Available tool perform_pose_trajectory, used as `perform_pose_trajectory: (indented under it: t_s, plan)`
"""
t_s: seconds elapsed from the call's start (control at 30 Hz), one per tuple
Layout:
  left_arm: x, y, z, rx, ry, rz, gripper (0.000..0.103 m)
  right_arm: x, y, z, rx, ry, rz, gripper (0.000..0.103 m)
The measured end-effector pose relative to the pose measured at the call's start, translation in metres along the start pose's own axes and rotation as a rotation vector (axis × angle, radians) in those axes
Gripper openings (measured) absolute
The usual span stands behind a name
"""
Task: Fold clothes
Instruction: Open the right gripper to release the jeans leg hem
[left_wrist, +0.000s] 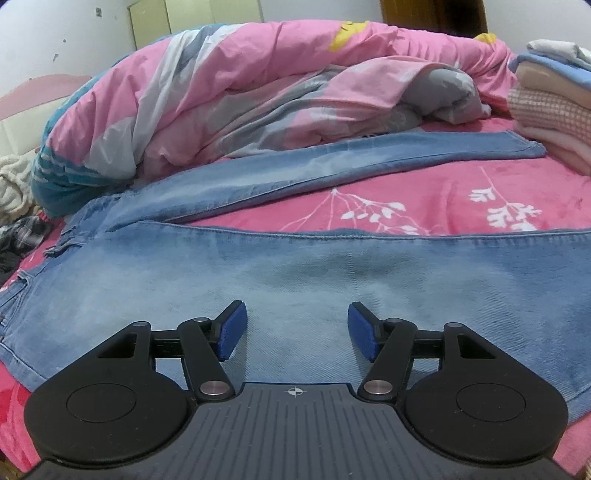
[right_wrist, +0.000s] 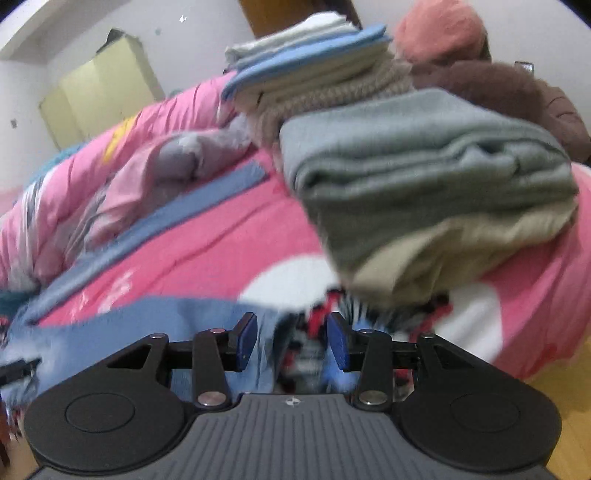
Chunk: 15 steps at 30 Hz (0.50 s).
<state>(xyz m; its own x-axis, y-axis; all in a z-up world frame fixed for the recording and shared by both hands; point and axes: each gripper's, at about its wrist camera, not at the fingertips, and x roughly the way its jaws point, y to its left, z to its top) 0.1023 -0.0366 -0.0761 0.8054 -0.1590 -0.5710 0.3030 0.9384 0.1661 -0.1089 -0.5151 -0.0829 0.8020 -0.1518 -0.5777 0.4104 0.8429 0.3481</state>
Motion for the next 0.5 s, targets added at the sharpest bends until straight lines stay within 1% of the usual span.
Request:
perform_pose_trajectory:
  t_s: [0.03,0.07,0.13,0.17,0.23,0.27,0.33,0.37,0.4,0.43,0.5]
  plan:
    - [0.000,0.000,-0.001,-0.002,-0.002,-0.001,0.064,0.003,0.001,0.005,0.003,-0.002,-0.003,0.045]
    - [0.001,0.001,-0.001,-0.007,-0.003,-0.001,0.064,0.011,0.002,0.008,0.003,0.015,-0.003,0.045]
    - [0.001,0.001,-0.002,-0.013,-0.007,-0.001,0.064,0.028,0.005,0.006,0.004,0.075,-0.009,0.045]
    - [0.001,0.001,-0.002,-0.014,-0.010,0.000,0.065,0.034,0.007,0.003,-0.004,0.091,-0.018,0.044]
    - [0.001,0.002,-0.003,-0.013,-0.018,0.002,0.065,0.034,0.016,-0.001,-0.049,0.075,-0.045,0.037]
    - [0.001,0.002,-0.004,-0.016,-0.021,0.002,0.065,0.033,0.020,-0.002,-0.071,0.068,-0.052,0.024]
    - [0.002,0.003,-0.004,-0.023,-0.025,0.002,0.065,0.028,0.029,0.001,-0.111,0.040,-0.072,0.021]
    - [0.003,0.003,-0.004,-0.028,-0.027,0.002,0.065,0.025,0.035,0.005,-0.148,0.013,-0.086,0.017]
    - [0.003,0.004,-0.004,-0.031,-0.029,0.001,0.065,0.023,0.042,0.010,-0.184,-0.014,-0.100,0.017]
    - [0.003,0.004,-0.005,-0.032,-0.031,0.001,0.065,0.020,0.049,0.015,-0.227,-0.044,-0.116,0.017]
    - [0.003,0.004,-0.005,-0.036,-0.033,0.001,0.065,0.016,0.068,0.029,-0.367,-0.123,-0.166,0.015]
